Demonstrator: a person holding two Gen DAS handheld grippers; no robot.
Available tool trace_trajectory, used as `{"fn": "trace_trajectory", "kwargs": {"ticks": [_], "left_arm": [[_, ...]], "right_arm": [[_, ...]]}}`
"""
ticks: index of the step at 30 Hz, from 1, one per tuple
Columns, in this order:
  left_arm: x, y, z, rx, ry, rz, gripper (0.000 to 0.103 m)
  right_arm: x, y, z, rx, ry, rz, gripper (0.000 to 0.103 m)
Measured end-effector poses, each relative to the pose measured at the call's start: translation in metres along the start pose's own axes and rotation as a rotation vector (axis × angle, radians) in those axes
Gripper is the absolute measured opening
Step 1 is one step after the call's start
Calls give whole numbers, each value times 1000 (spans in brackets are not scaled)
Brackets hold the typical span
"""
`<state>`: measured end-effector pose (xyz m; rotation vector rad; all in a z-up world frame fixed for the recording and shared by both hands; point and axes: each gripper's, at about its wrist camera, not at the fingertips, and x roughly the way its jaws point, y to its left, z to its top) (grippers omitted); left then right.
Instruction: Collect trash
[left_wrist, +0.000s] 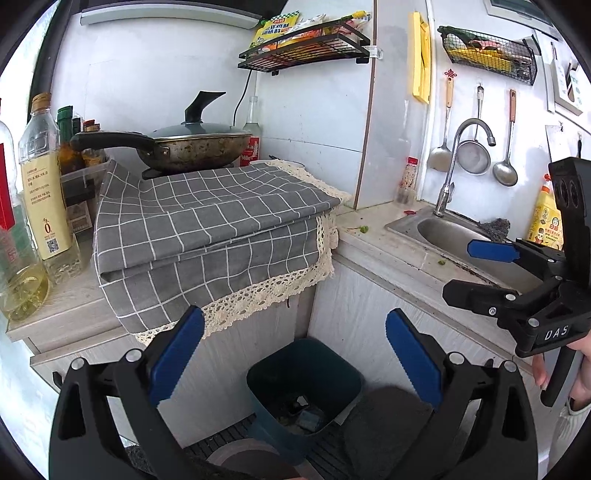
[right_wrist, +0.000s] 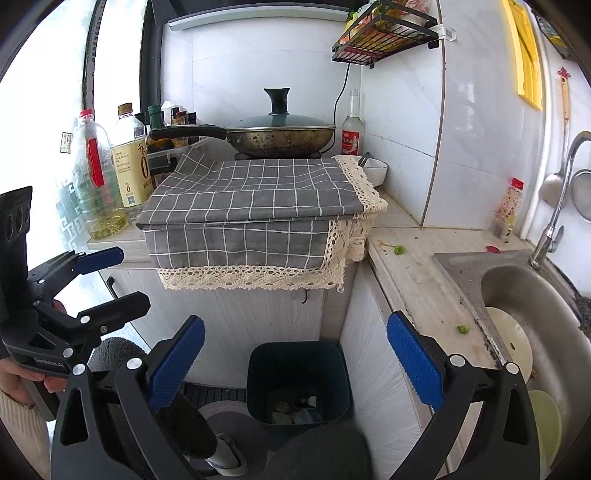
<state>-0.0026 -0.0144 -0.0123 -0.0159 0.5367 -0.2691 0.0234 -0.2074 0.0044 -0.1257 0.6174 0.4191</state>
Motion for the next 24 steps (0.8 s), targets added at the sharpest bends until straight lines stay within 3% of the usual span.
{"fn": "trace_trajectory", "kwargs": {"ticks": [15, 24], "left_arm": [[7, -1, 2, 38, 14, 14, 100], [8, 5, 0, 8, 19, 22, 100]], "right_arm": [[16, 0, -1, 4, 9, 11, 100], [19, 3, -4, 14, 17, 11, 100]]}}
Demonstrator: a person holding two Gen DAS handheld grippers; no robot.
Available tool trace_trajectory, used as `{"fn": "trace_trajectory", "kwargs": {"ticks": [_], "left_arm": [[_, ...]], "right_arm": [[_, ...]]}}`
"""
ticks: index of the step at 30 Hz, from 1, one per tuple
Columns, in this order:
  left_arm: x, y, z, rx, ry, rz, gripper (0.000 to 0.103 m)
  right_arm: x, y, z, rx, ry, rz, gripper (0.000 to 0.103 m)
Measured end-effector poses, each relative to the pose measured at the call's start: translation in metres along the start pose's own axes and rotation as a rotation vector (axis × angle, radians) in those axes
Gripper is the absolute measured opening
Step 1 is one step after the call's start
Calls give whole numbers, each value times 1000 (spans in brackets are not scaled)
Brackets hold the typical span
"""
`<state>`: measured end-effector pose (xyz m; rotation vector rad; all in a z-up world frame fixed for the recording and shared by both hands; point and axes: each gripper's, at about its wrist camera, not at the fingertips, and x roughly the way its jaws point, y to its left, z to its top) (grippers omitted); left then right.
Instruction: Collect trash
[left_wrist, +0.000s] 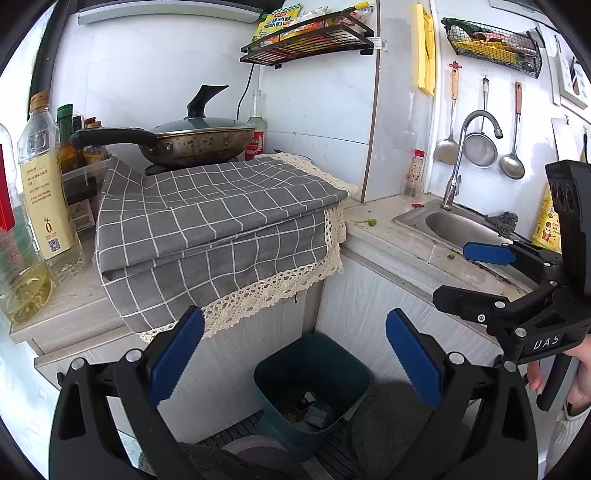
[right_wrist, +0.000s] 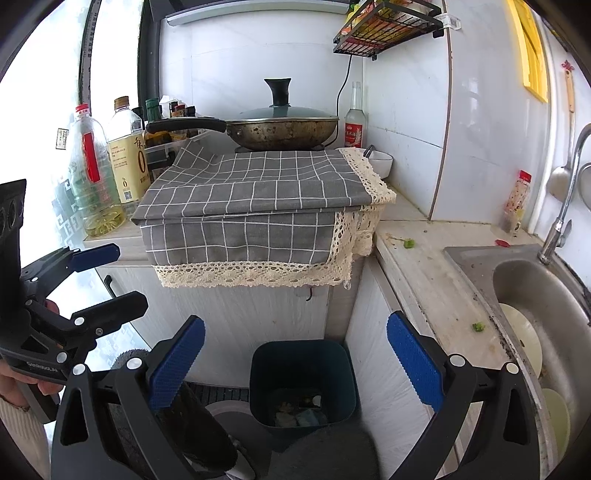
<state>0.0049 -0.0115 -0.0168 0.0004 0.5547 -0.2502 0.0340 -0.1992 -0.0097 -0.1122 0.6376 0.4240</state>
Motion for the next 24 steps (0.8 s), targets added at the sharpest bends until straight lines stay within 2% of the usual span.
{"fn": "trace_trajectory", "kwargs": {"ticks": [24], "left_arm": [[1, -1, -3, -5, 4, -5, 100]], "right_arm": [[-1, -3, -2, 12, 1, 4, 100]]}}
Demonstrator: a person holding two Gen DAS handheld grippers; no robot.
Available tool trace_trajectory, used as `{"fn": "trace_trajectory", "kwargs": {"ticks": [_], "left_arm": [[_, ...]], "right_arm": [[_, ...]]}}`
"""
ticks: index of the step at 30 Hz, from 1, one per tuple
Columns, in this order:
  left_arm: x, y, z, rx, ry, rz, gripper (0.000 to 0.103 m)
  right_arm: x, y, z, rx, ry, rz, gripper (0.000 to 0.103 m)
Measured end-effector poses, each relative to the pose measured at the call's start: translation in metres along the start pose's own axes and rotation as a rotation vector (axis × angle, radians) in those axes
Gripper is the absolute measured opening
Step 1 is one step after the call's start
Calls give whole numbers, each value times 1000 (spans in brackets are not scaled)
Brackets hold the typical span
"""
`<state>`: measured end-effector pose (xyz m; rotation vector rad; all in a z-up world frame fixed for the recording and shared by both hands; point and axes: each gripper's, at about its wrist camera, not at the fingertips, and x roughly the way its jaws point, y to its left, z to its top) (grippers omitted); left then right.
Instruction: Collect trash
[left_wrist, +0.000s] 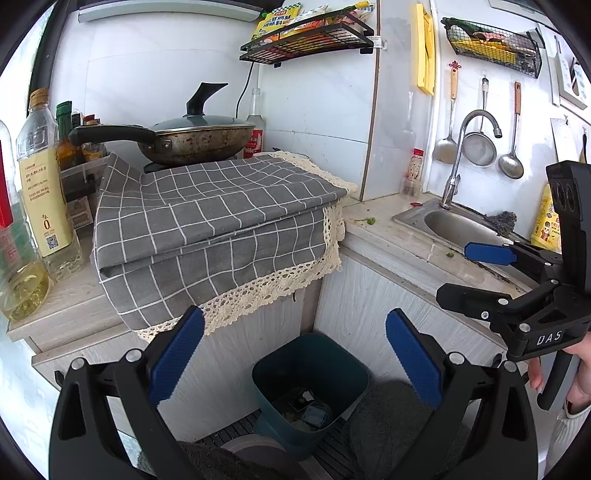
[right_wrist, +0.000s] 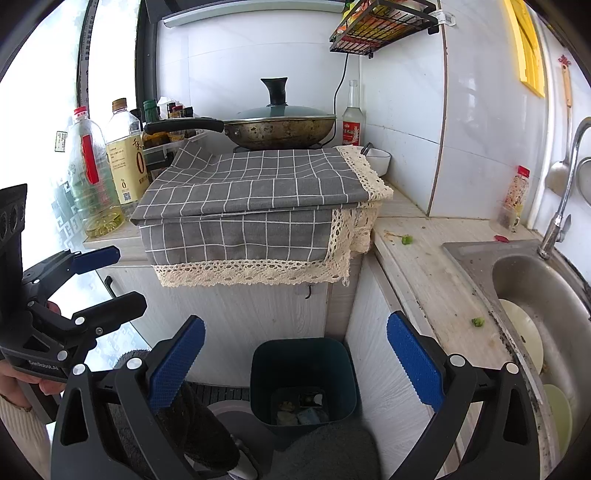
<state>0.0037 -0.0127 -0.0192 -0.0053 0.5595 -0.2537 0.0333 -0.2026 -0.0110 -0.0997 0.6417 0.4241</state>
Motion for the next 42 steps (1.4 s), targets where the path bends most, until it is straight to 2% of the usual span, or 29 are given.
{"fn": "trace_trajectory", "kwargs": {"ticks": [42], "left_arm": [[-4, 7, -2, -7, -2, 0, 100]], "right_arm": [[-1, 3, -4, -4, 1, 6, 100]]}}
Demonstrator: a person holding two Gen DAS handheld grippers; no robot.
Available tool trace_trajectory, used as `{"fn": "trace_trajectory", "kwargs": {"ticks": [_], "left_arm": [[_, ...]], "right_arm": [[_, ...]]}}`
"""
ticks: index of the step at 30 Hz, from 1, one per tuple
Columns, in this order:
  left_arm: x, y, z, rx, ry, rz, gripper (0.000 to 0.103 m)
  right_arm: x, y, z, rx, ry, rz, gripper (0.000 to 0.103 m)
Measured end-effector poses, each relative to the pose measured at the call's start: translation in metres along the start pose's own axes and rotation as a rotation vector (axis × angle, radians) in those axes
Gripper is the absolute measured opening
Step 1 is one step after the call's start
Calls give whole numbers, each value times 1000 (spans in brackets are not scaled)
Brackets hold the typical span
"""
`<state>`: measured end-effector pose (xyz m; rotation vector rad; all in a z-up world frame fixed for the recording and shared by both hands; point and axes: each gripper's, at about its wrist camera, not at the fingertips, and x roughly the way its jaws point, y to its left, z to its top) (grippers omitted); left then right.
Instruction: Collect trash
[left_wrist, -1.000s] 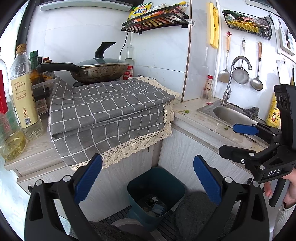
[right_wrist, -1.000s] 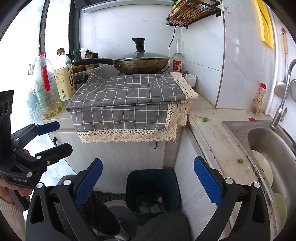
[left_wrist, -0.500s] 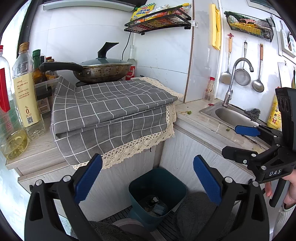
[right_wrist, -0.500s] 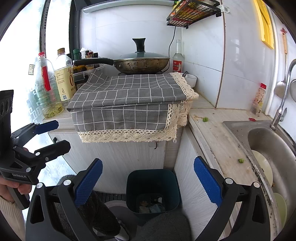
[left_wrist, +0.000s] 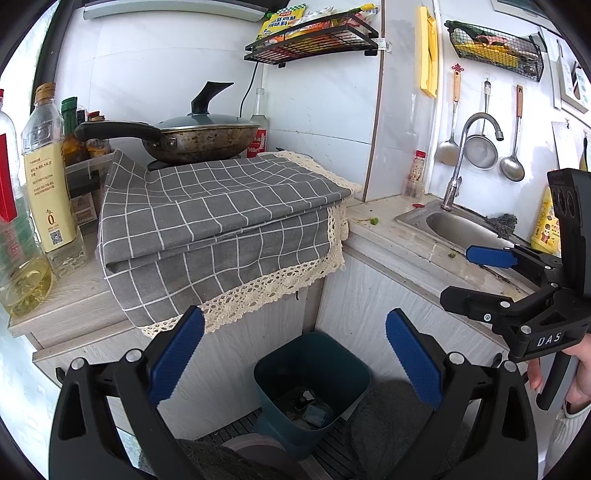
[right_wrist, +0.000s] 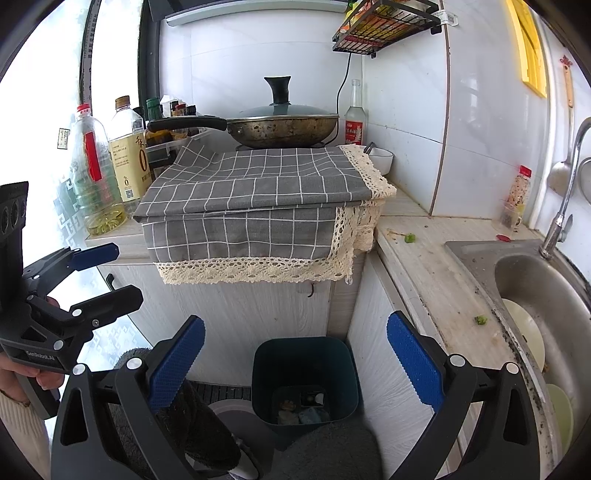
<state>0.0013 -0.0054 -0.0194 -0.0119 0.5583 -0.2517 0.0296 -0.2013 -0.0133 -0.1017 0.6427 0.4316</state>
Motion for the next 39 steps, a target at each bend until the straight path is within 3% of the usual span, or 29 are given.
{"fn": "trace_trajectory", "kwargs": {"ticks": [39], "left_arm": [[-1, -6, -1, 21, -1, -15, 100]], "right_arm": [[1, 1, -1, -7, -1, 2, 100]]}}
